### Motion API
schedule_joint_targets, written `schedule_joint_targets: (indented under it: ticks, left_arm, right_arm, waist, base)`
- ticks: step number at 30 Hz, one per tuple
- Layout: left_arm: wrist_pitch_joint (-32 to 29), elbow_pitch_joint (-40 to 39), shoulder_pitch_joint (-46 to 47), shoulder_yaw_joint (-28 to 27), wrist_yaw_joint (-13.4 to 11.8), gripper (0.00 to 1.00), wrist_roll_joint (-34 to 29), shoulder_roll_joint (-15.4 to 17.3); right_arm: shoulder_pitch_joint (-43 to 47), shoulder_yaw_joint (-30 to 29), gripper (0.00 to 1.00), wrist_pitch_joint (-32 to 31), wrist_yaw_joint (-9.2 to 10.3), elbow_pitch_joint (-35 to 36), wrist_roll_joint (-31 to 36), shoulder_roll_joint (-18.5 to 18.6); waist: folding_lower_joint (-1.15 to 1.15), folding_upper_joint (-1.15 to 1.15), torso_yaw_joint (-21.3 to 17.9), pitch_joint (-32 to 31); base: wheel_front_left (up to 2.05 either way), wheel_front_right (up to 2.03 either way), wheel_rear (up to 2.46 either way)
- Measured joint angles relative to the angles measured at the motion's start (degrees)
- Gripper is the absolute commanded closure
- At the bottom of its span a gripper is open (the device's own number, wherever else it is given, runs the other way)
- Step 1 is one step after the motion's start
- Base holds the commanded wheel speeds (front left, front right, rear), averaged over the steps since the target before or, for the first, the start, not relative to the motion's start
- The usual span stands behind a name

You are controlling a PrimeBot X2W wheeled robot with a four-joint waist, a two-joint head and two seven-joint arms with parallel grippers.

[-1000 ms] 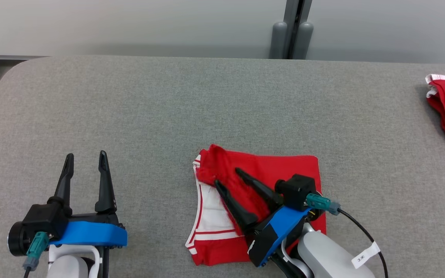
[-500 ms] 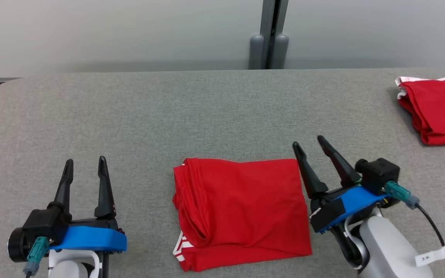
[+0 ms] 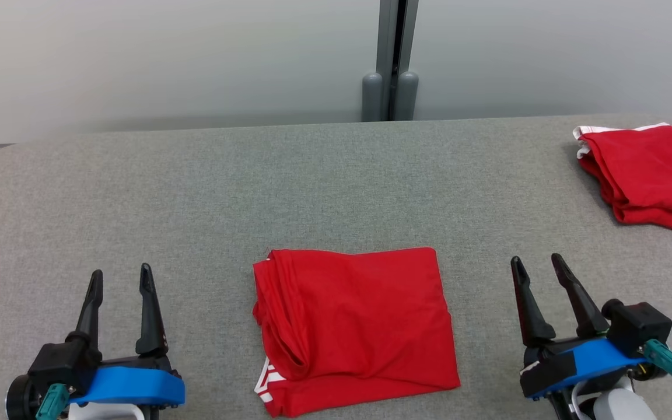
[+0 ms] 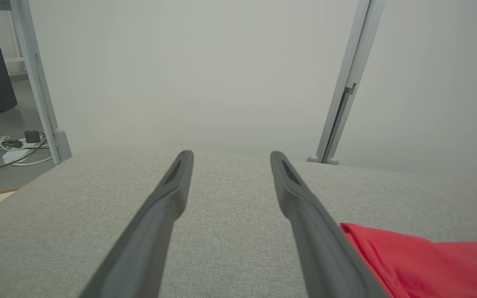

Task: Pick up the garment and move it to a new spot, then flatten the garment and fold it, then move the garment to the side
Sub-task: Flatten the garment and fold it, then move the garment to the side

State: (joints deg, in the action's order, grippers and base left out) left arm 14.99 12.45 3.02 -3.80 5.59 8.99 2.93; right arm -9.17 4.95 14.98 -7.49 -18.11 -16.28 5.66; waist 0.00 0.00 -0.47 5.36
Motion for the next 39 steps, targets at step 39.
schedule_joint_targets:
  ticks: [39]
  left_arm:
    - [0.0,-0.02,-1.45,1.23,-1.01,0.0,-0.94,0.01]
  right_arm:
    - [-0.6,-1.19,0.0,-6.37,0.0,5.2,7.01,-2.74]
  waist:
    - [0.0,0.0,1.49,-1.01]
  base:
    - [0.0,0.0,0.0]
